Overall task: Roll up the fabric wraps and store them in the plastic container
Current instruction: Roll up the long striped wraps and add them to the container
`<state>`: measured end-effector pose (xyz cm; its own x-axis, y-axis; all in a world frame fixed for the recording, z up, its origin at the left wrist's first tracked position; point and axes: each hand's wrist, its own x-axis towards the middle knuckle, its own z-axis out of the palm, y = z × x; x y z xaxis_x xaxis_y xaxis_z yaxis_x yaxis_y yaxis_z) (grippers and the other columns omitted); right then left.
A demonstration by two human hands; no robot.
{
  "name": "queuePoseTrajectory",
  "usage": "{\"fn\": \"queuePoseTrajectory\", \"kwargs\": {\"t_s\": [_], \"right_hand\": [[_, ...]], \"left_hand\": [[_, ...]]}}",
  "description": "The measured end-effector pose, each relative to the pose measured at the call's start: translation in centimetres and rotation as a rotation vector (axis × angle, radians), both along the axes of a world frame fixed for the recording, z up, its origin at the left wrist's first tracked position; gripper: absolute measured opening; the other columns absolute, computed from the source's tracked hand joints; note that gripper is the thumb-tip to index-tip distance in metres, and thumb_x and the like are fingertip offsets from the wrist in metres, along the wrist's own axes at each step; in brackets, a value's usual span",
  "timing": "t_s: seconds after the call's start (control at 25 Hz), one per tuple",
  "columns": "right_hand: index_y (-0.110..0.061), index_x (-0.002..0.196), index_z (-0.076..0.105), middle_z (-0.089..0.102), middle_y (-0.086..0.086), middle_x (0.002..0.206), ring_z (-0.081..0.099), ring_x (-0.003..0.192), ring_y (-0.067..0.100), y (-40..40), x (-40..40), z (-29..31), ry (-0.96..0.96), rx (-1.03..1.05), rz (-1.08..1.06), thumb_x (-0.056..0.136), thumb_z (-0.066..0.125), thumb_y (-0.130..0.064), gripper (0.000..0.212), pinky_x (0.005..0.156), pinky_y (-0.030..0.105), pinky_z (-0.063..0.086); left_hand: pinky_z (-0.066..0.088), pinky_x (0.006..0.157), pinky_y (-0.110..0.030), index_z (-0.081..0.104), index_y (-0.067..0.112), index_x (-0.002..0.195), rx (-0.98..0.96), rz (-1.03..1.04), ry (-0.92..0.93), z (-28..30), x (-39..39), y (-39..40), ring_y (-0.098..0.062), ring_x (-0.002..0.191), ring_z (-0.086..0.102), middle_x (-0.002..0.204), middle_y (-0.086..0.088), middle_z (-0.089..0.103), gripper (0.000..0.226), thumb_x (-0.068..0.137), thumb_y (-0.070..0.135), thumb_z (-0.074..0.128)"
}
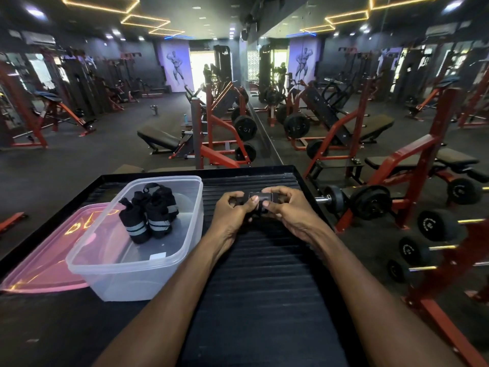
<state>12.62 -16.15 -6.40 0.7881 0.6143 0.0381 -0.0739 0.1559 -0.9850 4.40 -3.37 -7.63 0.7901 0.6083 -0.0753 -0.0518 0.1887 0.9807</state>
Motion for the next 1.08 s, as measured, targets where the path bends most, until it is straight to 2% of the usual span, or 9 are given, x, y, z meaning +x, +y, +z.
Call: {"fn": "queuePoseTrajectory", "kwargs": {"t_s": [0.12,0.28,0.4,0.56,0.64,0.72,0.8,0.96,1.08], "right_hand": [[-0.005,0.109,0.065,0.069,0.013,0.104,0.069,0.088,0.02,0.1,0.0,-0.1,0.048,-0.002,0.047,0.084,0.066,0.013,0.031,0.073,0.033,0.058],[-0.005,0.102,0.067,0.07,0.013,0.097,0.069,0.08,0.021,0.2,0.2,-0.6,-0.03,-0.067,0.064,0.088,0.066,0.005,0.016,0.067,0.029,0.059],[-0.002,0.102,0.066,0.068,0.017,0.099,0.067,0.085,0.024,0.3,0.3,-0.9,-0.101,-0.097,-0.004,0.087,0.066,0.008,0.019,0.068,0.028,0.059],[-0.011,0.093,0.069,0.071,0.008,0.093,0.068,0.087,0.019,-0.3,0.6,0.0,-0.099,-0.068,-0.011,0.083,0.073,0.003,0.018,0.079,0.036,0.058],[-0.016,0.091,0.07,0.072,0.004,0.091,0.067,0.085,0.016,-1.0,1.8,0.5,-0.219,-0.07,-0.238,0.084,0.073,-0.005,0.012,0.081,0.034,0.055],[-0.019,0.092,0.069,0.071,-0.002,0.091,0.065,0.081,0.009,-2.4,3.1,0.7,-0.42,-0.209,-0.501,0.087,0.069,-0.009,0.011,0.074,0.017,0.05],[-0.022,0.098,0.067,0.07,-0.003,0.097,0.062,0.082,0.007,-3.7,3.8,0.2,-0.547,-0.423,-0.555,0.086,0.069,-0.014,0.014,0.071,0.016,0.047],[-0.02,0.122,0.061,0.068,0.002,0.114,0.064,0.105,0.022,-4.4,4.5,-1.7,-0.65,-0.882,-0.241,0.079,0.076,-0.033,0.047,0.093,0.035,0.051],[-0.026,0.112,0.059,0.069,0.001,0.111,0.063,0.108,0.028,-4.4,4.6,-2.2,-0.823,-1.065,-0.181,0.072,0.076,-0.039,0.046,0.092,0.037,0.051]], "left_hand": [[0.055,0.083,-0.03,0.058,0.013,0.115,0.088,0.067,0.026,-0.2,-0.1,0.1,-0.022,0.101,0.066,0.114,-0.011,0.066,0.042,0.079,0.003,0.078],[0.052,0.1,-0.037,0.054,0.016,0.116,0.129,0.027,0.029,0.1,-0.2,-0.1,-0.02,0.11,0.062,0.113,0.0,0.063,0.049,0.079,-0.01,0.072],[0.055,0.092,-0.037,0.058,0.013,0.116,0.044,-0.053,-0.007,0.4,-0.3,-0.4,-0.022,0.102,0.066,0.111,-0.005,0.067,0.041,0.081,-0.003,0.074],[0.055,0.088,-0.031,0.071,0.021,0.098,0.203,0.037,-0.003,0.5,-0.7,-0.6,-0.017,0.094,0.069,0.099,-0.002,0.073,0.023,0.083,0.005,0.075],[0.053,0.084,-0.022,0.071,0.021,0.103,0.266,0.109,-0.004,0.6,-0.9,-0.6,-0.01,0.091,0.067,0.096,0.005,0.071,0.029,0.081,0.002,0.076],[0.05,0.082,-0.018,0.071,0.02,0.108,0.344,0.146,0.007,0.5,-0.9,-0.5,-0.01,0.091,0.066,0.098,0.005,0.071,0.033,0.081,0.002,0.076],[0.047,0.087,-0.02,0.07,0.021,0.112,0.405,0.173,0.037,0.2,-0.9,-0.4,-0.012,0.097,0.065,0.105,0.004,0.07,0.035,0.082,0.004,0.075],[0.041,0.091,-0.022,0.061,0.017,0.121,0.486,0.222,0.149,0.1,-0.9,-0.4,-0.012,0.103,0.058,0.112,0.004,0.064,0.042,0.082,0.013,0.078],[0.039,0.087,-0.021,0.058,0.014,0.12,0.489,0.226,0.194,0.0,-0.9,-0.7,-0.011,0.1,0.056,0.111,0.004,0.062,0.044,0.082,0.016,0.079]]}}
